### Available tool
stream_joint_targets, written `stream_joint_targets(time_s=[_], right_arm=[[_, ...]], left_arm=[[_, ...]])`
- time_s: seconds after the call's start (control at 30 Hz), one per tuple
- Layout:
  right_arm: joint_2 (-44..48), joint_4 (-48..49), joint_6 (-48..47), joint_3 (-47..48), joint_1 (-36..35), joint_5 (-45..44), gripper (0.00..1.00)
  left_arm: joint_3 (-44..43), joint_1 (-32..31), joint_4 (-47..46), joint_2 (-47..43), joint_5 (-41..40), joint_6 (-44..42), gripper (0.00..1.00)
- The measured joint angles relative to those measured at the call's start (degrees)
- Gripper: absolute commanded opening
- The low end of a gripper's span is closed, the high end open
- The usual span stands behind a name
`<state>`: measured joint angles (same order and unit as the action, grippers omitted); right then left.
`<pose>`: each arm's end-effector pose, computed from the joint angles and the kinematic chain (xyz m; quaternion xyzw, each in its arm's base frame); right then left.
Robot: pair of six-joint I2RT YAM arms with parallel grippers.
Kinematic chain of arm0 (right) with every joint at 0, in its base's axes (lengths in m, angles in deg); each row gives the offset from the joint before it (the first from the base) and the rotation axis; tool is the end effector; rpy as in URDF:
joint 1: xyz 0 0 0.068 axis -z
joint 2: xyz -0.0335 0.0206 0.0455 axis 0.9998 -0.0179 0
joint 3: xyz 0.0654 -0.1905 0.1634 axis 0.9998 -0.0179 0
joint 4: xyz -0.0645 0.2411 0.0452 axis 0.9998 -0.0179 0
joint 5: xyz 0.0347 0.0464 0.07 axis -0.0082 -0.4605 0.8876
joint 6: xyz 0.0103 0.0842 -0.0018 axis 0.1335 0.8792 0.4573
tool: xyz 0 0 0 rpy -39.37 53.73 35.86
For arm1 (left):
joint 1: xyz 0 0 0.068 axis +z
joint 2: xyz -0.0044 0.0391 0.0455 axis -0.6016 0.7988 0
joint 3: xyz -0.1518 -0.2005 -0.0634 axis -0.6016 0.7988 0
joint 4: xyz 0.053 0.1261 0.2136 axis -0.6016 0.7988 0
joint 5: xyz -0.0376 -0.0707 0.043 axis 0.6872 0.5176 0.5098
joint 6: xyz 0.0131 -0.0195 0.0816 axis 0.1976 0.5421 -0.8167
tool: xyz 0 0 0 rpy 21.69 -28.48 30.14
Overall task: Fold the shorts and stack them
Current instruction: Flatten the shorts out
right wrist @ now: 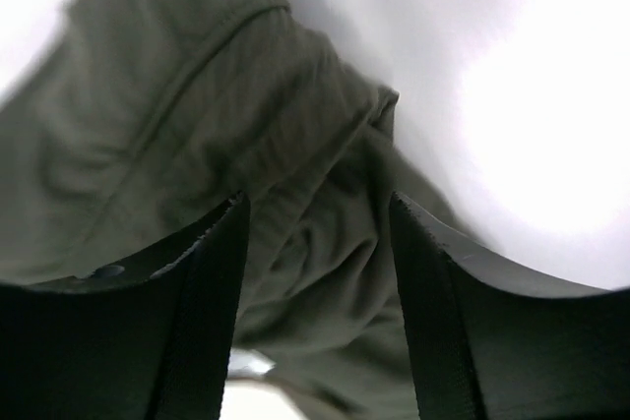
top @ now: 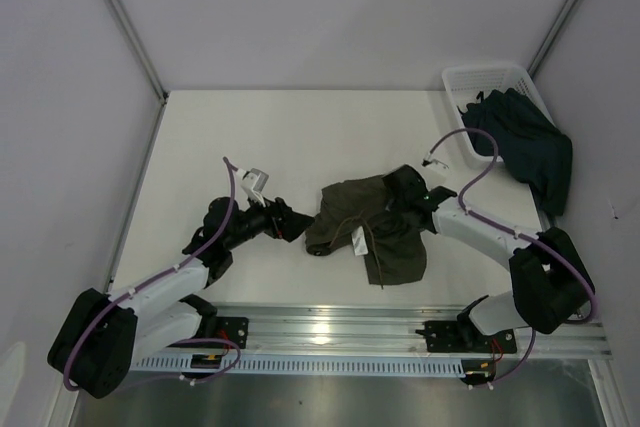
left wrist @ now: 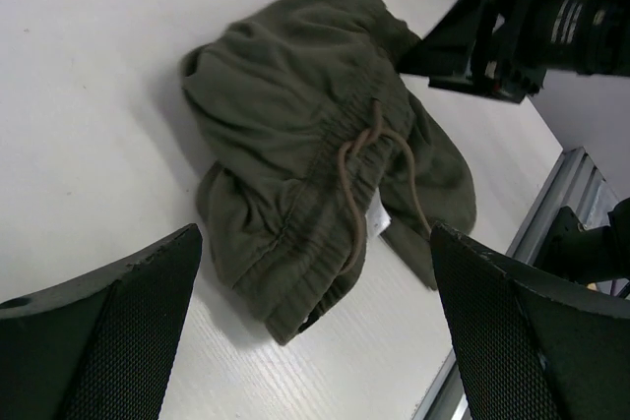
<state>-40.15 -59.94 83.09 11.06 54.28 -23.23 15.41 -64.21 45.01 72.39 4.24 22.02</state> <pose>0.2500 0.1277 0.1614 0.2246 0.9113 -0.0119 0.3448 0.2040 -0.1371 0.1848 0.1153 0.7642 -0.4218 0.4741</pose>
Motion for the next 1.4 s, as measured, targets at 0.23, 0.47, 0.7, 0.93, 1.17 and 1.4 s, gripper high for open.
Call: stream_joint_targets(time_s=[0.23, 0.47, 0.7, 0.93, 1.17, 1.4], right_arm=[[0.1, 9.3, -5.9, 3.5, 2.8, 6.9, 0.7], [3.3, 15.0, -10.6, 1.5, 11.3, 18.0, 0.8], [0.2, 24.9, -10.8, -0.9, 20.9, 32.9, 0.75], [-4.7, 30.8, -11.4, -2.0, 21.1, 39.4, 0.74], [-6.7, 35.0, -11.4, -4.3, 22.4, 42.2, 0.72], [-9.6, 37.8, -11.8, -5.6, 23.1, 43.8, 0.68]], left_arm=[[-0.5, 0.0, 0.1, 1.8, -0.4, -0.4, 0.99], [-1.4, -0.4, 0.8, 3.4, -0.8, -1.0, 0.99], [-1.5, -0.9, 1.1, 3.4, -1.4, -1.5, 0.99], [-1.5, -1.0, 1.3, 3.4, -1.6, -1.9, 0.99], [-1.7, -1.2, 2.0, 3.4, -1.9, -1.9, 0.99], [-1.8, -1.2, 2.4, 3.4, -2.4, -2.0, 0.99]])
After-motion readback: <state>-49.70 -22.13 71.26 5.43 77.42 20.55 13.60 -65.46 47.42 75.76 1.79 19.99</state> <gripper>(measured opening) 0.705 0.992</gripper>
